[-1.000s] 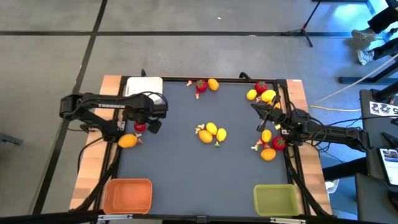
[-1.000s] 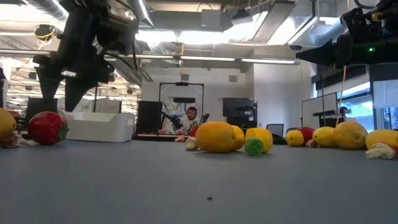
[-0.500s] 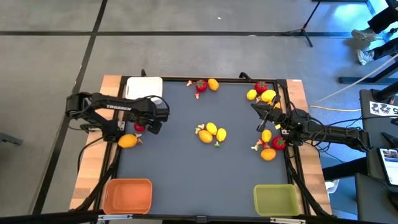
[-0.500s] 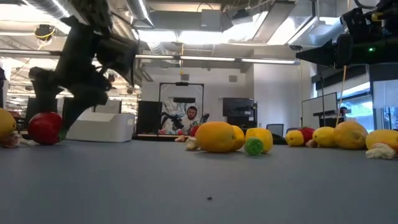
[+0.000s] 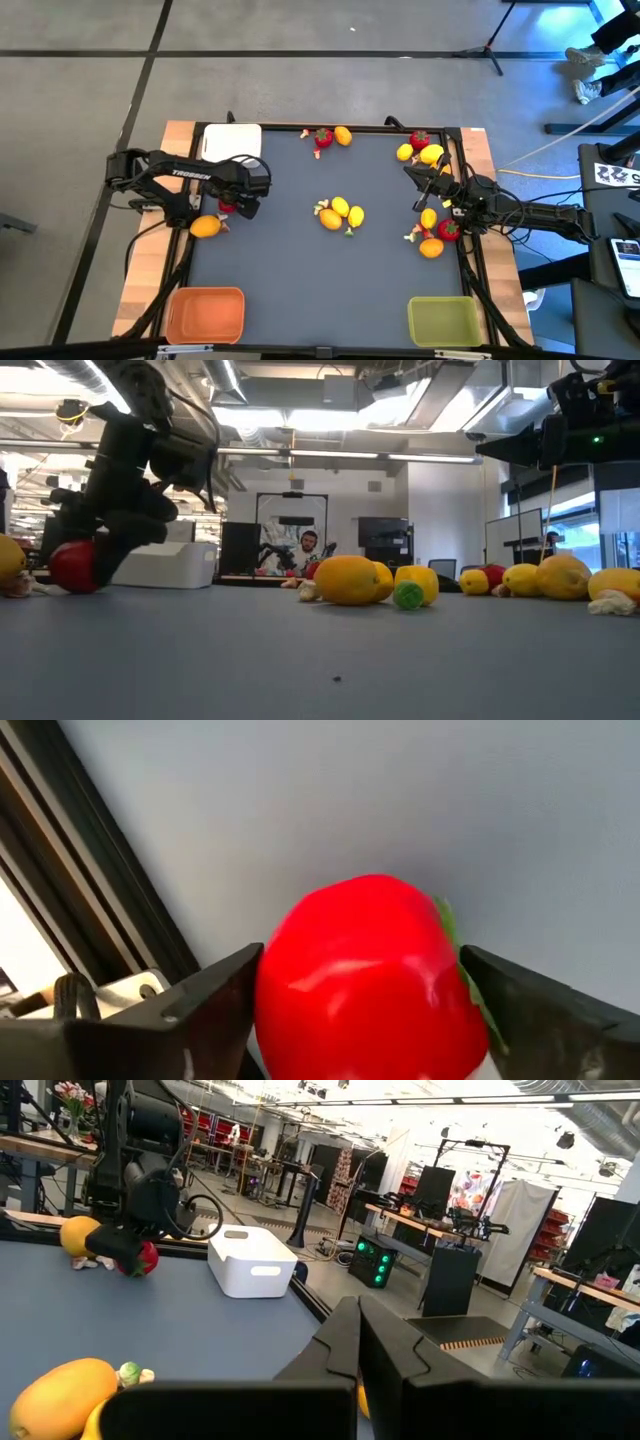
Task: Sort produce into baskets
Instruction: Put the red tomato into the white bin
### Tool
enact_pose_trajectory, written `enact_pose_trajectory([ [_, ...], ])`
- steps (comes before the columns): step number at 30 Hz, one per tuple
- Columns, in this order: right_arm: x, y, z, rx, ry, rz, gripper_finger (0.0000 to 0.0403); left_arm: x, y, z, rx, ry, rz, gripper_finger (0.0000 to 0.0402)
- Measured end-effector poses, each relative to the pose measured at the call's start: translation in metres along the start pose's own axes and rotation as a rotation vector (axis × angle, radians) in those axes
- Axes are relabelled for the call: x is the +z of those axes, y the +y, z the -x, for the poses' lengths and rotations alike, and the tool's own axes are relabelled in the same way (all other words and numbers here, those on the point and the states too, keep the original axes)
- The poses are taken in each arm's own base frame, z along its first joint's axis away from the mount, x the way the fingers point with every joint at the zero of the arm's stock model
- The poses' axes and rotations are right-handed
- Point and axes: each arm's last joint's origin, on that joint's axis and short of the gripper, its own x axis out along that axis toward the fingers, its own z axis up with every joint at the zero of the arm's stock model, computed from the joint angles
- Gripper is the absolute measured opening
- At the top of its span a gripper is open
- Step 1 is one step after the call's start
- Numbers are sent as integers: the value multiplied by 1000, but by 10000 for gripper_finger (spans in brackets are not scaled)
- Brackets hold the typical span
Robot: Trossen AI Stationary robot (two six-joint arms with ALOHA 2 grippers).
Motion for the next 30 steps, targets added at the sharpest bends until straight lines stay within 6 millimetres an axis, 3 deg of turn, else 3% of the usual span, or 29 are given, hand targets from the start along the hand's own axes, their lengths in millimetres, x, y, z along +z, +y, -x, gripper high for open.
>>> enact_pose_trajectory([
  [5,0,0,0,-1,0,0,5,2,-1,5,-9,-5,-43,269],
  [9,0,0,0,0,0,0,5,8,-4,19,-49,-33,-62,268],
  [15,0,0,0,0,0,0,5,15,0,57,-146,-160,-47,278],
  [22,0,0,0,-1,-1,-1,5,23,25,96,-211,-378,63,279],
  [30,0,0,0,0,0,0,5,38,53,105,-202,-514,203,280],
])
